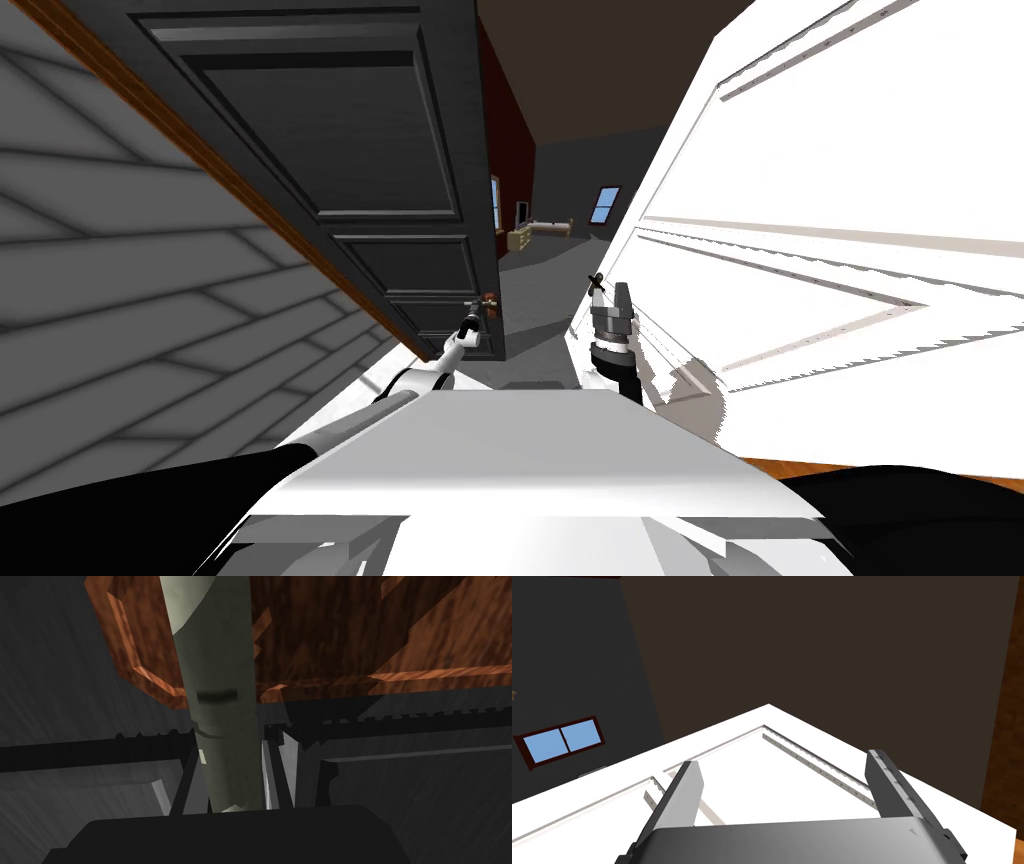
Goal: Push the door open
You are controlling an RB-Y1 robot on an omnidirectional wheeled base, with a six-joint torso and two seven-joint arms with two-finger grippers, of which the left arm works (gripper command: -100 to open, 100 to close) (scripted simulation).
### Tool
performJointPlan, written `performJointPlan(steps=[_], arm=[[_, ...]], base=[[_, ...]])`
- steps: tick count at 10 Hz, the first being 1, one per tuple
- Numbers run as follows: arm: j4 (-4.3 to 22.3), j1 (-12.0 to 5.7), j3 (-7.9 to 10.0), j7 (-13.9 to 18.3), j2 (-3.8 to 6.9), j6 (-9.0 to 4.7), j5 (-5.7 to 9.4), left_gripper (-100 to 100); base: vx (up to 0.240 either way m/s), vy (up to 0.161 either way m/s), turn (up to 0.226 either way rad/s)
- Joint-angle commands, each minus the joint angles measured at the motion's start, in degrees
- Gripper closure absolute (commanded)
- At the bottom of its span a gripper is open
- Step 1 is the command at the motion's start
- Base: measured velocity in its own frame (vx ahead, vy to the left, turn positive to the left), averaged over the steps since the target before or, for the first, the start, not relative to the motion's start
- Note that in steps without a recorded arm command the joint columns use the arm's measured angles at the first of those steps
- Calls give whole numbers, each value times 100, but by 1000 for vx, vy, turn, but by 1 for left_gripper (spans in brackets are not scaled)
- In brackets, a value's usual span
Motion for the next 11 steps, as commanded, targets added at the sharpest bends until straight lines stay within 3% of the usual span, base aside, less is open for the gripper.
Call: performJointPlan(steps=[1, 8, 10, 11], arm=[[-138, 70, 145, -37, 79, 71, 37, 100], [-98, 80, 568, -181, 153, 82, 153, 100], [-81, 98, 590, -176, 171, 106, 161, 100], [-71, 92, 685, -223, 199, 88, 192, 100]], base=[[143, -106, 63], [166, -148, 80], [122, -60, 44], [116, -44, 54]])
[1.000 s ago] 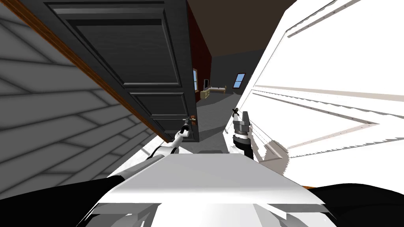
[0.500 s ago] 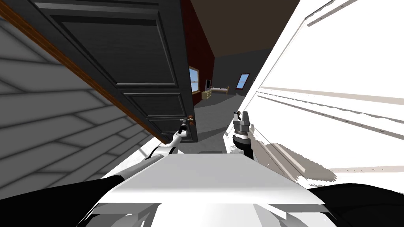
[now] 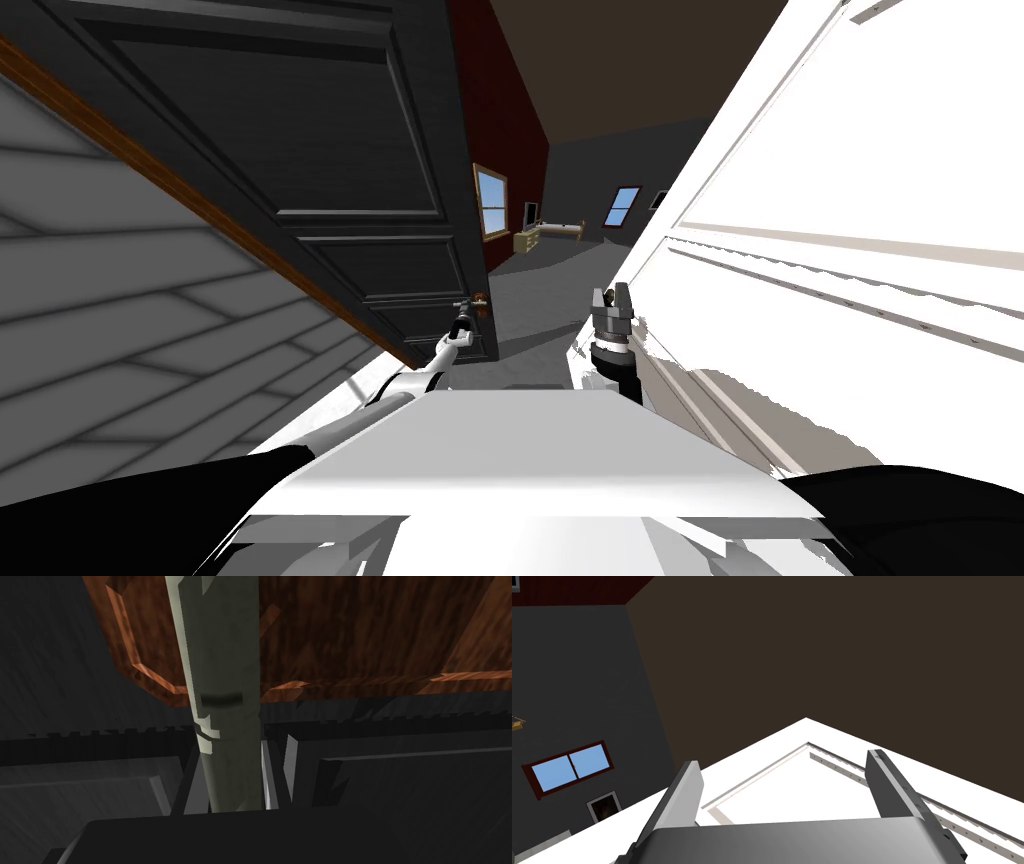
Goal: Push the door open
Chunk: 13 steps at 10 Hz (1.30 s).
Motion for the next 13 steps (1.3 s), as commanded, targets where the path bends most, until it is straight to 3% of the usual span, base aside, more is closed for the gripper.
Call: performJointPlan(steps=[1, 13], arm=[[32, -19, 78, -45, 28, -26, 25, 100], [99, -1, 839, -485, 170, -85, 265, 100]], base=[[176, -67, 60], [188, -66, 63]])
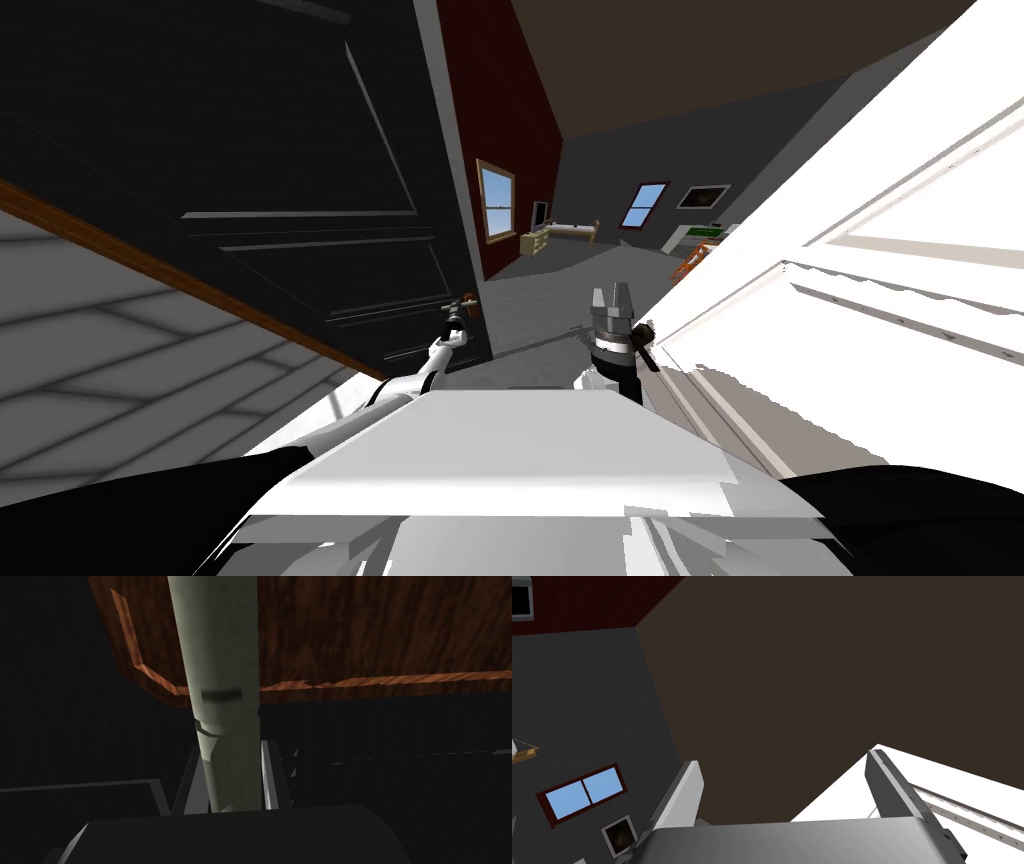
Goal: Push the door open
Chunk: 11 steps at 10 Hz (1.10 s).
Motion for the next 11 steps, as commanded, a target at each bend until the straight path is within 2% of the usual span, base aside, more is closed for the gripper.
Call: performJointPlan(steps=[1, 2, 4, 5, 11], arm=[[137, -84, 139, -53, 108, -63, 46, 100], [143, -82, 209, -94, 121, -68, 68, 100], [143, -82, 209, -94, 121, -68, 68, 100], [155, -79, 346, -173, 146, -79, 111, 100], [185, -71, 693, -373, 211, -106, 221, 100]], base=[[201, -99, 98], [206, -100, 92], [91, -26, 17], [130, -45, 41], [191, -90, 85]])
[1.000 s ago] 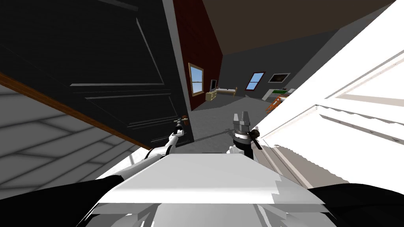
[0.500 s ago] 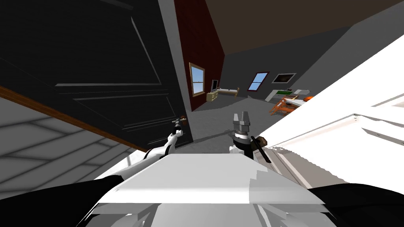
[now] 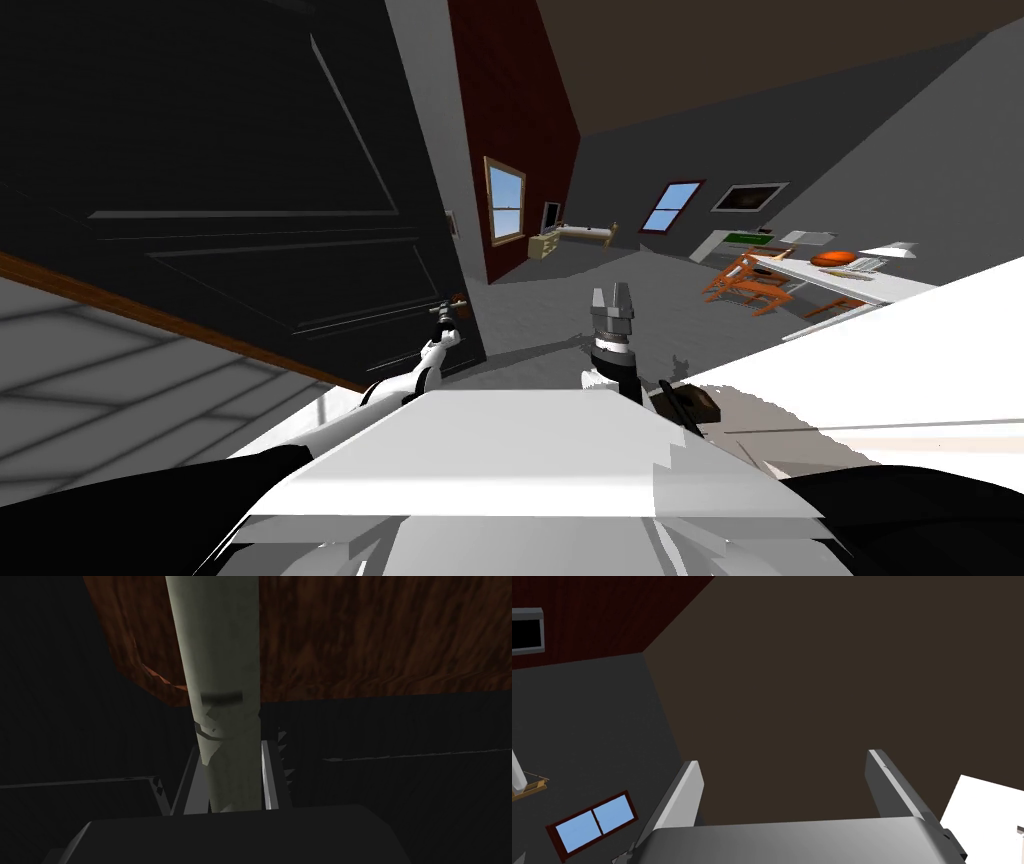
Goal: Push the door open
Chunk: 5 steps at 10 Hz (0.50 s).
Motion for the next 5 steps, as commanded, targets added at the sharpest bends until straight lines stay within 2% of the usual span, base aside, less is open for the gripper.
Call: performJointPlan(steps=[1, 3, 4, 5], arm=[[-43, -1, 100, -63, 16, -16, 30, 100], [-34, 1, 201, -122, 34, -23, 62, 100], [-96, 38, 186, -115, 29, 20, 55, 100], [-97, 54, 308, -166, 84, 4, 101, 100]], base=[[212, -45, 59], [164, -71, 61], [65, -26, 44], [153, -19, 55]])
